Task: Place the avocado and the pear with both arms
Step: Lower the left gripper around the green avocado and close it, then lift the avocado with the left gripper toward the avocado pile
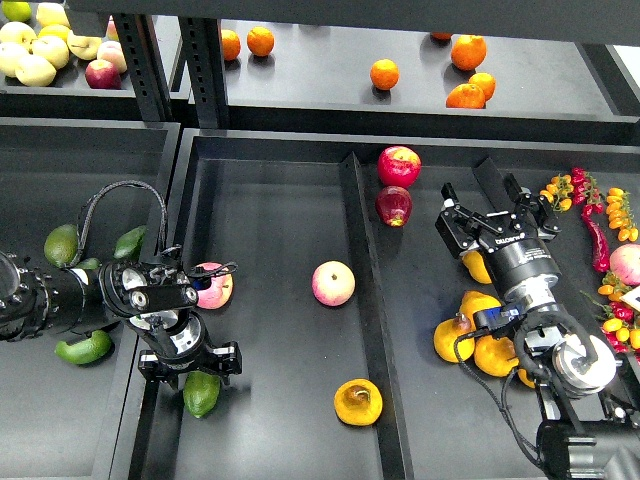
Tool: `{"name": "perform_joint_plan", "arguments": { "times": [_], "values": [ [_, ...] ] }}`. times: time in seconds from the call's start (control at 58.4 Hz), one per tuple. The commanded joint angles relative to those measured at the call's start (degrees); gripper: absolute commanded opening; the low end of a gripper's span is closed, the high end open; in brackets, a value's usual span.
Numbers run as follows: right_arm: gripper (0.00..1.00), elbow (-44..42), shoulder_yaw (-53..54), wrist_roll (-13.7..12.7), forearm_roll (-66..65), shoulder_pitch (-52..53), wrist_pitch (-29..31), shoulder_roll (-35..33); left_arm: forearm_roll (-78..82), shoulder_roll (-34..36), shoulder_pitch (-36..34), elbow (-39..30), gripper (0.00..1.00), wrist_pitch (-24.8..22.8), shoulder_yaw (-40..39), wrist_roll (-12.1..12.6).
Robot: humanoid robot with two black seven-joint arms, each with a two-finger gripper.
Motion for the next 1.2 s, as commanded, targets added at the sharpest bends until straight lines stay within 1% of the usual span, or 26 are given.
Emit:
{"name": "perform_joint_plan", "arguments": {
  "times": [0.0,0.086,0.12,0.137,0.154,0.171,0.205,0.222,0.24,0.257,0.291,0.359,0.496,0.513,0.599,0.873,1.044,1.181],
  "values": [
    [0.99,0.3,-0.1,0.0,0.1,0.0,0.0,0.0,-0.1,0.0,0.1,-0.1,0.75,0.0,-0.1,0.0],
    [0.99,0.5,-0.1,0.0,0.1,0.1,0.0,0.0,-0.6,0.0,0.1,-0.2,0.67,0.0,-0.2,0.0],
    [0.99,0.5,-0.1,0.0,0.1,0.1,0.0,0.0,-1.2,0.0,0.0,-0.3,0.62,0.0,-0.2,0.0],
    [0.99,0.5,-0.1,0.0,0.1,0.0,0.0,0.0,-1.3,0.0,0.0,-0.3,0.61,0.0,-0.2,0.0],
    [0.99,0.5,-0.1,0.0,0.1,0.1,0.0,0.0,-1.8,0.0,0.0,-0.3,0.57,0.0,-0.3,0.0],
    [0.99,0.5,-0.1,0.0,0.1,0.0,0.0,0.0,-1.9,0.0,0.1,-0.3,0.56,0.0,-0.3,0.0],
    [0.99,0.5,-0.1,0.0,0.1,0.0,0.0,0.0,-2.8,0.0,0.1,-0.2,0.49,0.0,-0.5,0.0],
    [0.99,0.5,-0.1,0.0,0.1,0.0,0.0,0.0,-3.0,0.0,0.1,-0.2,0.47,0.0,-0.6,0.0],
    [0.99,0.5,-0.1,0.0,0.1,0.0,0.0,0.0,-3.4,0.0,0.2,-0.2,0.43,0.0,-0.7,0.0],
    [0.99,0.5,-0.1,0.0,0.1,0.0,0.0,0.0,-3.6,0.0,0.2,-0.2,0.41,0.0,-0.8,0.0],
    [0.99,0.5,-0.1,0.0,0.1,0.0,0.0,0.0,-4.3,0.0,0.4,-0.1,0.32,0.0,-1.3,0.0],
    [0.99,0.5,-0.1,0.0,0.1,0.1,0.0,0.0,-4.5,0.0,0.6,0.0,0.27,0.0,-2.0,0.0],
    [0.99,0.5,-0.1,0.0,0.1,0.0,0.0,0.0,-4.6,0.0,0.7,0.0,0.2,0.0,-3.3,0.0],
    [0.99,0.5,-0.1,0.0,0.1,0.0,0.0,0.0,-4.7,0.0,0.7,-0.1,0.16,0.0,-3.6,0.0],
    [0.99,0.5,-0.1,0.0,0.1,0.0,0.0,0.0,-4.7,0.0,0.7,-0.6,0.11,0.0,-4.9,0.0],
    [0.99,0.5,-0.1,0.0,0.1,0.0,0.0,0.0,-4.4,0.0,-0.4,-1.0,0.1,0.0,-9.2,0.0],
    [0.99,0.5,-0.1,0.0,0.1,0.0,0.1,0.0,-4.3,0.0,-2.6,-1.1,0.1,0.0,-12.2,0.0],
    [0.99,0.5,-0.1,0.0,0.1,-0.1,0.1,0.0,-4.2,3.2,-3.6,-1.0,0.1,0.0,-12.9,0.0]
  ]
}}
